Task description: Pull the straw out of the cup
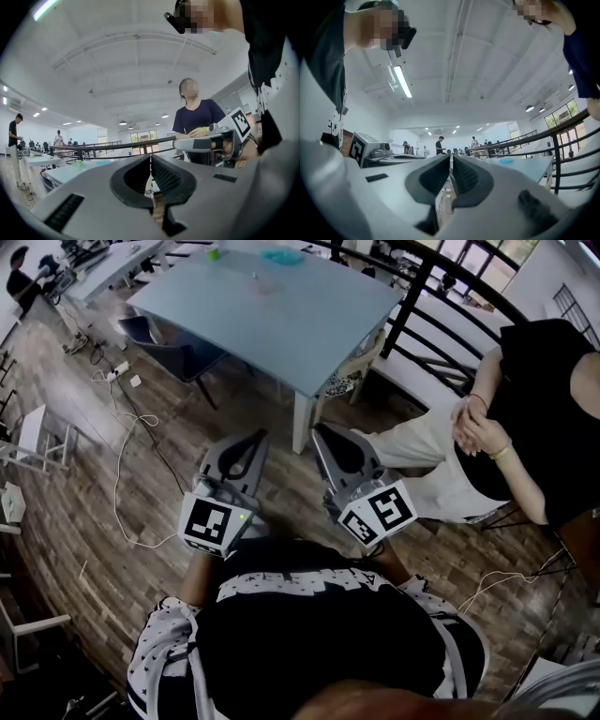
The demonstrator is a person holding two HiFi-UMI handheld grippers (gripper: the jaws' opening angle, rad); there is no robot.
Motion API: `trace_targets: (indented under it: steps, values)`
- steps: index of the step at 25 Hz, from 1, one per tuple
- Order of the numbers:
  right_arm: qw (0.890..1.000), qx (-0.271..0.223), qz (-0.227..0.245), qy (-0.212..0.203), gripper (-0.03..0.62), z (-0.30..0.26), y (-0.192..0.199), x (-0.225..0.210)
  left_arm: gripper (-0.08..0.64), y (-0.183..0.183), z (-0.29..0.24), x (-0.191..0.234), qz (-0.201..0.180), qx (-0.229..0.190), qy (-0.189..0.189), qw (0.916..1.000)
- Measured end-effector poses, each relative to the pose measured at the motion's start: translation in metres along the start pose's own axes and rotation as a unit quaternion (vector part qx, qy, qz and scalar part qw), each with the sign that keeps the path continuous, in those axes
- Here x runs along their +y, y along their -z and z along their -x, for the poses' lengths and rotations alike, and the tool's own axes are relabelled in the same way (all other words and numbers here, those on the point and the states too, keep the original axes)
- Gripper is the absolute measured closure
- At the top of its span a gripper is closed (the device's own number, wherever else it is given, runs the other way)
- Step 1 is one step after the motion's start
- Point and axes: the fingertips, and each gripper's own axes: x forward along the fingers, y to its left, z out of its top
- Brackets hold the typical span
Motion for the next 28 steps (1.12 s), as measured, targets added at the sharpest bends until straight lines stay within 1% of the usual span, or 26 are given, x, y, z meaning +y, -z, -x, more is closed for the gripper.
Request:
trace_targets:
  steps: [4, 8, 17, 28]
  values:
    - [1.000, 0.004, 0.002, 0.001, 0.561, -0.014, 0.003, 0.001, 0.546, 0.003, -0.002, 0.013, 0.005, 0.000, 0.003, 1.0000]
    - [1.000, 0.005, 0.001, 0.010, 0.561, -0.022, 0.003, -0.001, 0.546, 0.007, -0.005, 0.022, 0.005, 0.007, 0.011, 0.9999]
    - [1.000, 0.013, 0.007, 0.025, 0.561, -0.049, 0.007, 0.002, 0.546, 0.014, -0.009, 0.049, 0.014, 0.006, 0.026, 0.9995]
    - [0.999, 0.019, 0.019, 0.042, 0.561, -0.085, 0.008, -0.003, 0.546, 0.017, -0.023, 0.086, 0.020, -0.005, 0.046, 0.9987]
